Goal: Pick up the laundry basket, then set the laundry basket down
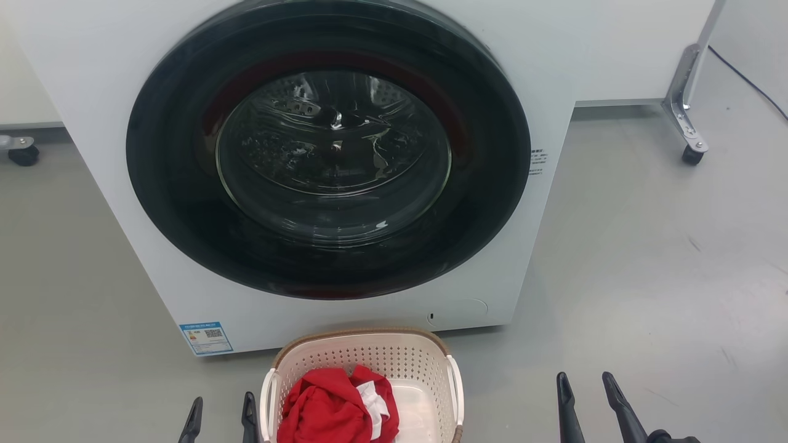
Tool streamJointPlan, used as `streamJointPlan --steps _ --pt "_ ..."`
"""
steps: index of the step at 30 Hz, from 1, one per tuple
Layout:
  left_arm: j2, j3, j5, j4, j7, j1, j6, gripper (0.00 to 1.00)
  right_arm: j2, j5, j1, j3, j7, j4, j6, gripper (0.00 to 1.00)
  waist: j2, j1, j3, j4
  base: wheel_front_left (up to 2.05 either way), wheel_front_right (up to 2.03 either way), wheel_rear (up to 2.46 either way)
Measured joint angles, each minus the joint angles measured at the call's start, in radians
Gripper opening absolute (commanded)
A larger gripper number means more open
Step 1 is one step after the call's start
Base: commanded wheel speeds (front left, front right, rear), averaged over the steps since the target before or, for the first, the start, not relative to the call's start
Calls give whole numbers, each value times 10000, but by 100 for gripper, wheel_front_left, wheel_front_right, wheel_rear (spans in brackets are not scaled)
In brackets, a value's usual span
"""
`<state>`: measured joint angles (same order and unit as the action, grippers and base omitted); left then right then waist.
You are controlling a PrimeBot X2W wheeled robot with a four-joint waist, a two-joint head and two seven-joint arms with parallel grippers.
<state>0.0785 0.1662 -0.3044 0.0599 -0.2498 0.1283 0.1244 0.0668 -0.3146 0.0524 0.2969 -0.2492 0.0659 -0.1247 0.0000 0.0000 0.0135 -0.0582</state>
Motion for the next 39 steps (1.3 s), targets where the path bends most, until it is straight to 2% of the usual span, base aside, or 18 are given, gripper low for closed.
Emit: streamJointPlan --steps 11,12,16,22,39 --pt "-58 -23 -31 59 -2 0 -12 100 -46 31 52 -15 0 -4 0 100 0 0 -122 8 0 0 0" --pt "-63 -10 -33 125 10 18 -10 0 -48 25 56 -4 15 75 4 0 0 0 -124 9 0 0 0" --pt "-119 40 -33 675 17 255 -12 0 -48 23 296 27 29 654 6 0 0 0 -126 8 0 0 0" --pt "-146 -21 -303 748 121 247 -109 0 -50 -280 372 -134 119 711 75 0 0 0 -121 28 0 0 0" --pt "-163 -541 -2690 991 825 -31 -535 0 -86 -2671 172 -901 821 974 479 0 0 0 -118 137 0 0 0"
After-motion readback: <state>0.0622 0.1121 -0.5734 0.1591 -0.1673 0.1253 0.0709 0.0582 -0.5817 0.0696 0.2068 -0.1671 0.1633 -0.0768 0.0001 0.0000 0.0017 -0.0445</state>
